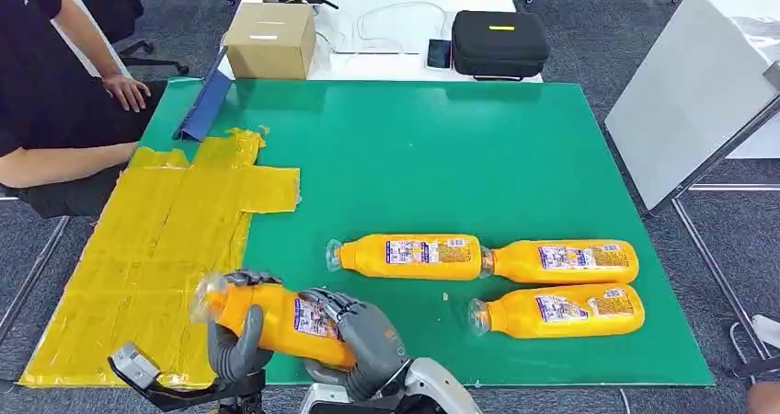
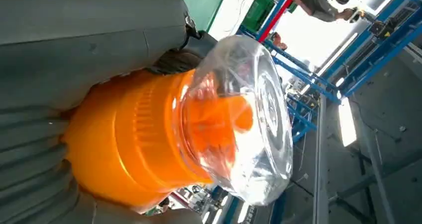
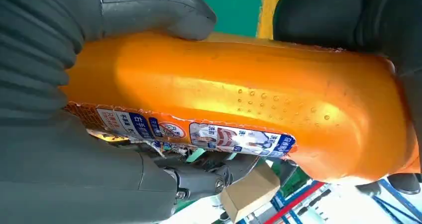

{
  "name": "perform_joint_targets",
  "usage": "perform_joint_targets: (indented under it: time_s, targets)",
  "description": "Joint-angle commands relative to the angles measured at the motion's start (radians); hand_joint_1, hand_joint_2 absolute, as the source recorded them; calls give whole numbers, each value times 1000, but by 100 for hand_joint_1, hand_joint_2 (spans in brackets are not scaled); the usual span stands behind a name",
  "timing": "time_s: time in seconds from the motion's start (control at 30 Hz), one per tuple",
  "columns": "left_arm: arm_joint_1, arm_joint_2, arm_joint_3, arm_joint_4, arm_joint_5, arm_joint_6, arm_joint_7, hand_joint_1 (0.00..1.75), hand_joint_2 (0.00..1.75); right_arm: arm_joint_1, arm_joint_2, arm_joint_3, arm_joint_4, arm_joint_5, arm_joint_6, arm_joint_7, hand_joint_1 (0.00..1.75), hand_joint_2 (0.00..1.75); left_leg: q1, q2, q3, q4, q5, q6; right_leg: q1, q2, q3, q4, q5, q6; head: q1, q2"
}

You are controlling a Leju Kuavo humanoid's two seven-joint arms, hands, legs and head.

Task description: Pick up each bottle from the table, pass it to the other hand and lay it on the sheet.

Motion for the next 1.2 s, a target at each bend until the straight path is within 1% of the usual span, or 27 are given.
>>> perform_joint_targets:
  time_s: [0.03,0.17,0.23,0.27,0.3,0.37,0.4,0.47,0.53,0.7,0.73,0.77,0.8,0.87,0.97,1.0,1.03,1.1,1.13,1.2]
  targets:
    - [-43,12,-6,62,-5,-2,-2,175,175,-10,-10,81,33,-5,24,-15,175,175,1,-2,2,-1,-1,-2,1,0,3,-1,0,-1,0,0]
    - [-40,13,-9,61,-12,2,-6,175,175,2,-17,68,23,6,5,-1,175,175,1,-2,3,0,-1,-3,1,0,3,-1,-1,-2,0,0]
    - [-34,12,-5,54,-19,14,-12,175,175,15,-26,52,-3,35,-22,17,175,175,2,-3,4,0,-1,-4,1,0,4,-1,-1,-2,0,0]
    - [-31,9,3,48,-22,24,-15,175,175,22,-31,42,-18,59,-40,34,98,175,1,-3,3,0,-1,-3,1,-1,3,-1,-1,-2,0,0]
    - [-28,7,8,42,-37,42,-20,175,175,29,-35,34,-33,77,-53,44,0,175,2,-3,4,0,-2,-4,1,0,4,-1,-1,-2,0,0]
    - [-15,-11,29,-3,-115,106,-38,175,175,59,-56,-3,-90,86,-66,56,0,175,1,-3,1,0,-1,-2,1,-1,2,0,-1,-1,0,0]
    - [-15,-6,34,-32,-186,158,-53,175,175,77,-73,-18,-124,95,-70,55,0,175,1,-4,3,1,-2,-3,1,-1,3,0,-2,-2,0,0]
    - [-27,11,54,-82,-281,234,-60,175,175,94,-99,-26,-170,113,-75,44,0,175,1,-3,0,1,-1,-2,1,-1,1,0,-1,-1,0,0]
    - [-35,18,71,-100,-274,233,-46,175,175,97,-105,-30,-184,117,-74,44,0,175,1,-3,0,1,-1,-2,1,-1,1,0,-1,-1,0,0]
    - [-33,17,67,-92,-291,242,-59,175,175,95,-96,-29,-173,118,-74,43,0,175,1,-2,2,1,-2,-3,1,1,2,0,-1,-2,0,0]
    - [-39,29,73,-135,-399,326,-60,175,175,96,-99,-31,-179,126,-81,41,0,175,1,-2,1,0,-1,-3,1,1,1,0,0,-2,0,0]
    - [-48,51,69,-141,-450,380,-60,175,175,95,-103,-35,-187,126,-84,41,0,175,1,-2,0,0,0,-2,0,0,0,0,0,-1,0,0]
    - [-64,83,80,-140,-552,466,-60,175,175,93,-110,-41,-201,127,-89,41,0,175,2,-2,1,1,-1,-3,1,1,1,0,-1,-2,0,0]
    - [-93,115,126,-118,-778,602,-49,175,175,88,-124,-50,-221,118,-85,39,0,175,1,-1,1,-1,0,-2,0,0,0,0,0,-1,0,0]
    - [-122,144,153,-59,-976,665,5,175,175,80,-139,-56,-233,109,-76,37,0,175,1,-1,1,-1,0,-2,0,1,1,-1,0,-1,0,0]
    - [-130,153,152,-31,-993,658,16,175,175,79,-142,-58,-234,109,-75,38,0,175,2,-2,3,-1,0,-4,1,1,3,-1,0,-2,0,0]
    - [-133,158,149,-8,-1052,682,26,175,175,80,-143,-60,-236,107,-75,37,0,175,1,-1,3,-1,0,-3,1,1,3,-1,0,-2,0,0]
    - [-133,156,145,4,-1056,687,25,175,175,81,-144,-60,-238,107,-75,37,0,175,1,-2,4,-1,-1,-3,1,0,4,-1,0,-2,0,0]
    - [-137,160,140,23,-1133,735,43,175,175,79,-149,-57,-239,108,-74,36,0,175,1,-2,3,-1,0,-3,1,0,3,-1,0,-1,0,0]
    - [-155,178,134,75,-1323,830,127,175,175,73,-160,-52,-243,106,-76,38,0,175,1,-1,4,-1,-1,-3,1,1,4,-1,0,-2,0,0]
